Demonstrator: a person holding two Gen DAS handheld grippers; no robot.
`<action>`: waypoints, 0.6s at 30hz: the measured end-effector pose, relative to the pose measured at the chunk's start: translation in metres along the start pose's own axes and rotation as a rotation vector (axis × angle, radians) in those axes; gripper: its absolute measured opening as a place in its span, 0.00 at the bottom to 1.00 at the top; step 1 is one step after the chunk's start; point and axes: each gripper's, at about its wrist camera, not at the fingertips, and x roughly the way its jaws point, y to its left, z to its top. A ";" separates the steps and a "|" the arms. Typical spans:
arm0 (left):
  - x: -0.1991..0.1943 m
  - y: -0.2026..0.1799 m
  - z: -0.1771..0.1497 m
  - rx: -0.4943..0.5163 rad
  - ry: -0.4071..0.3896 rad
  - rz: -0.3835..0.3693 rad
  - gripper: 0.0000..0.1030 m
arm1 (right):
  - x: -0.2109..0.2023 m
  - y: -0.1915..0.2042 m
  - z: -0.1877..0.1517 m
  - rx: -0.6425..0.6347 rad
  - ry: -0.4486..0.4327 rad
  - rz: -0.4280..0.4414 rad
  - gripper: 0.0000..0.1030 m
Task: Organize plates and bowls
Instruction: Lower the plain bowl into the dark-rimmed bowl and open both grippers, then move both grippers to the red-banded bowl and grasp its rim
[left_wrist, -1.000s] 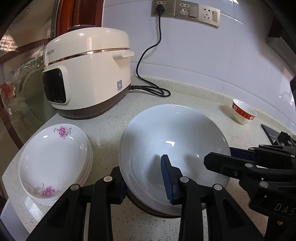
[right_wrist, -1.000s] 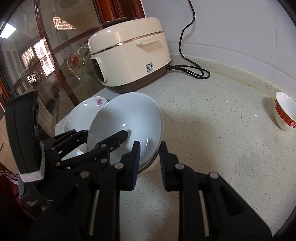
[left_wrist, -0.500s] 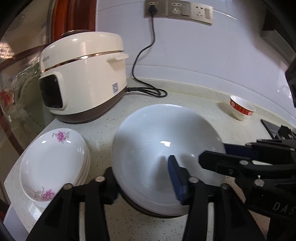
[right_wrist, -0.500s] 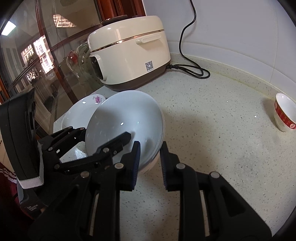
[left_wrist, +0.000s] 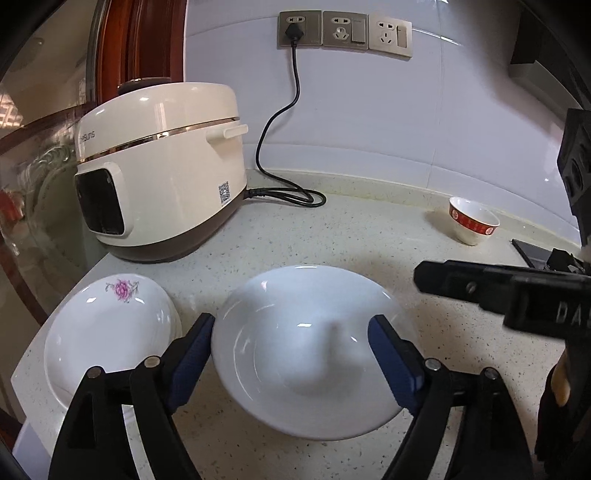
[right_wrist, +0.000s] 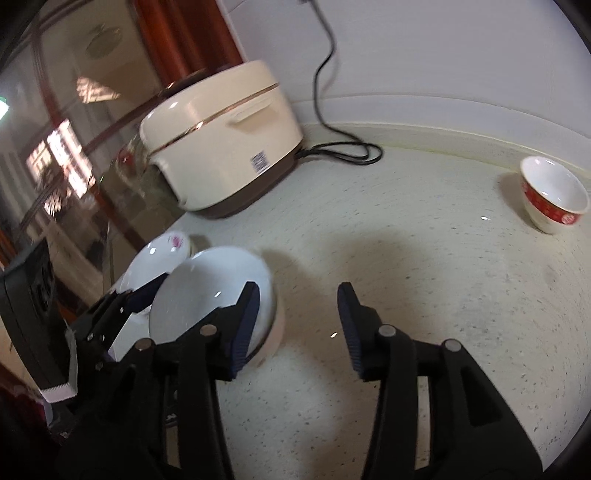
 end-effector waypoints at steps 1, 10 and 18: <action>0.001 0.001 0.000 0.000 0.000 -0.009 0.82 | -0.001 -0.001 0.001 0.004 -0.004 -0.002 0.48; -0.010 -0.002 0.003 0.006 -0.053 -0.041 0.84 | -0.010 -0.020 0.005 0.088 -0.072 -0.027 0.69; -0.009 -0.028 0.012 0.035 -0.044 -0.098 0.84 | -0.021 -0.053 0.009 0.189 -0.133 -0.164 0.75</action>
